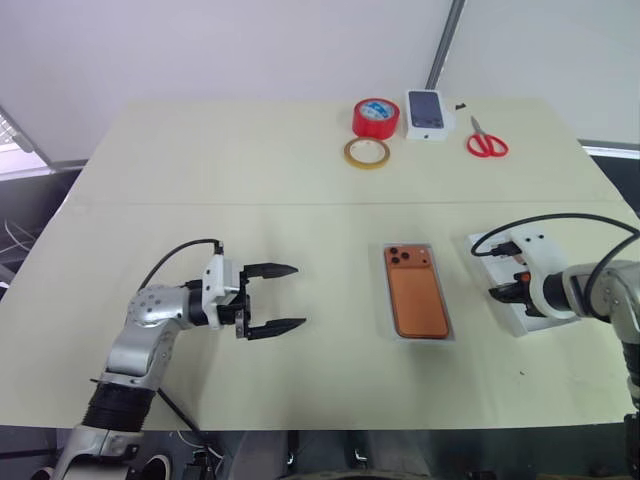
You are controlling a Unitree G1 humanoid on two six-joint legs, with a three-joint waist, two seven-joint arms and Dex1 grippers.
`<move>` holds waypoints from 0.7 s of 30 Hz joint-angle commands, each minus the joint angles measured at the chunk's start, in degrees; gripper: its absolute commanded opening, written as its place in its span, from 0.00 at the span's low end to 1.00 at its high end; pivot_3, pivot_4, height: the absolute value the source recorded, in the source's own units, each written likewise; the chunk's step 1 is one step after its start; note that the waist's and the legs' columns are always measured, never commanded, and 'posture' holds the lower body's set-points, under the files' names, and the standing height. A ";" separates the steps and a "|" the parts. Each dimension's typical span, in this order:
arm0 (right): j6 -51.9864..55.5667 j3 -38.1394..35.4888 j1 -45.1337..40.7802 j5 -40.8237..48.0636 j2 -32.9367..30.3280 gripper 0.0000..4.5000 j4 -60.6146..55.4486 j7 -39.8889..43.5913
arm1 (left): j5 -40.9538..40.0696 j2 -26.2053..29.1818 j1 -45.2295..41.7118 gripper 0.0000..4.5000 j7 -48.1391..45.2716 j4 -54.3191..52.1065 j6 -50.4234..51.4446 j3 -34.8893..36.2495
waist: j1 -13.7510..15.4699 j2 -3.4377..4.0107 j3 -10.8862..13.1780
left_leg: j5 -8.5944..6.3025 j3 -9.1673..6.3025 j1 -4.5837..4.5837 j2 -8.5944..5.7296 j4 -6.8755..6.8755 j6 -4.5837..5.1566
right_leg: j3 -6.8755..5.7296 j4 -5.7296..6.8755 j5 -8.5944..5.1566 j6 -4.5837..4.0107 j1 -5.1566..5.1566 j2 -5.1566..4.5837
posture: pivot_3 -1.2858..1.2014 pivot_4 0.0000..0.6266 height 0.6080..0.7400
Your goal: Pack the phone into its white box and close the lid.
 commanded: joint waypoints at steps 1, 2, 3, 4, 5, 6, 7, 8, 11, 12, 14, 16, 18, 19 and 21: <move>0.37 -1.50 -0.13 -0.35 0.93 0.00 1.06 -1.53 | 0.17 0.33 -0.44 1.00 0.59 -1.15 -0.48 0.16 | 0.01 -0.01 -0.01 | 0.00 0.00 0.00 0.00 0.00 0.00 | 0.00 0.00 0.00 0.00 0.01 0.00 | 0.52 0.24 1.00; 0.37 -2.63 -0.06 0.06 1.75 0.00 1.55 -1.88 | 0.12 0.36 -0.46 1.00 0.72 -1.13 -0.34 0.21 | 0.00 -0.02 -0.01 | 0.00 0.00 0.01 0.00 0.01 0.00 | 0.00 -0.01 0.00 0.00 0.02 0.00 | 0.52 0.24 1.00; 0.37 -4.85 -0.12 1.43 3.01 0.00 2.09 -1.57 | 0.09 0.39 -0.44 1.00 0.84 -1.15 -0.17 0.23 | -0.03 -0.03 -0.02 | 0.00 0.00 0.01 0.00 0.02 0.00 | 0.00 -0.01 0.00 0.00 0.03 0.00 | 0.52 0.24 1.00; 0.37 -6.66 -0.14 3.11 3.88 0.00 2.36 -0.73 | 0.08 0.42 -0.43 1.00 0.89 -1.14 -0.09 0.24 | -0.11 -0.03 -0.02 | 0.00 0.00 0.02 0.00 0.02 0.00 | 0.00 -0.02 0.00 0.00 0.04 0.00 | 0.52 0.24 1.00; 0.37 -7.60 -0.11 4.52 4.14 0.00 2.26 0.01 | 0.04 0.43 -0.49 1.00 0.92 -1.08 0.01 0.26 | -0.18 -0.03 -0.02 | 0.00 0.00 0.02 0.00 0.02 0.00 | 0.00 -0.02 0.00 0.00 0.04 0.00 | 0.52 0.24 1.00; 0.37 -8.37 -0.09 5.55 4.51 0.00 2.10 0.24 | -0.03 0.40 -0.66 1.00 1.04 -0.99 0.23 0.28 | -0.23 -0.03 -0.02 | 0.00 0.00 0.02 0.00 0.02 0.00 | 0.00 -0.01 0.00 0.00 0.04 0.00 | 0.52 0.24 1.00; 0.37 -8.60 0.01 6.01 4.59 0.00 1.74 0.20 | -0.06 0.37 -0.87 1.00 1.14 -0.90 0.43 0.28 | -0.36 -0.02 -0.01 | 0.00 0.00 0.02 0.00 0.01 0.00 | 0.00 -0.01 0.00 0.00 0.03 0.00 | 0.52 0.24 1.00; 0.37 -8.98 0.21 6.19 4.73 0.00 1.61 -0.29 | -0.02 0.33 -1.06 1.00 1.24 -0.81 0.54 0.25 | -0.51 -0.01 -0.01 | 0.00 0.00 0.02 0.00 0.00 0.00 | 0.00 0.01 0.00 0.00 0.02 0.00 | 0.52 0.24 1.00; 0.37 -11.42 -1.26 5.60 6.17 0.00 2.13 -1.61 | 0.29 0.29 -1.79 1.00 1.50 -0.07 0.53 0.19 | -0.90 -0.01 -0.01 | 0.00 0.00 0.02 0.00 0.00 0.00 | 0.00 0.01 0.00 0.01 0.02 0.00 | 0.52 0.24 1.00; 0.37 -12.47 -2.31 5.41 7.06 0.00 2.50 -2.17 | 0.27 0.30 -2.01 1.00 1.55 0.09 0.65 0.21 | -1.00 -0.01 -0.01 | 0.00 0.00 0.02 0.00 0.00 0.01 | 0.00 0.01 0.00 0.01 0.02 0.00 | 0.52 0.24 1.00; 0.37 -15.65 -5.39 5.56 9.84 0.00 3.02 -3.42 | 0.15 0.25 -2.51 1.00 1.76 0.35 1.09 0.30 | -1.26 0.03 0.02 | 0.00 0.01 0.02 0.00 0.00 0.01 | 0.00 0.03 0.01 0.01 0.02 0.00 | 0.52 0.24 1.00; 0.37 -18.25 -7.93 6.97 12.57 0.00 3.58 -4.22 | 0.00 0.24 -2.97 1.00 1.89 0.73 1.44 0.42 | -1.24 0.08 0.03 | 0.00 0.02 0.02 0.00 0.00 0.00 | 0.00 0.07 0.01 0.01 -0.02 0.01 | 0.52 0.24 1.00; 0.37 -22.62 -10.89 8.77 17.01 0.00 3.56 -5.29 | -0.07 0.37 -3.25 1.00 1.92 1.11 1.69 0.55 | -1.13 0.09 0.03 | 0.00 0.01 0.02 0.01 -0.04 0.00 | 0.00 0.09 0.01 0.01 -0.05 0.02 | 0.52 0.24 1.00; 0.37 -24.76 -12.37 9.78 19.11 0.00 3.24 -5.61 | -0.04 0.41 -3.31 1.00 1.97 1.16 1.75 0.57 | -1.09 0.09 0.03 | 0.00 0.01 0.01 0.01 -0.05 0.00 | 0.00 0.11 0.01 0.01 -0.07 0.02 | 0.52 0.24 1.00; 0.37 -31.43 -16.49 11.57 25.46 0.00 2.53 -7.83 | -0.07 0.54 -3.31 1.00 2.08 1.11 1.87 0.73 | -1.11 0.10 0.04 | 0.00 0.02 -0.02 0.00 -0.06 0.00 | 0.00 0.12 0.01 0.01 -0.11 0.02 | 0.52 0.24 1.00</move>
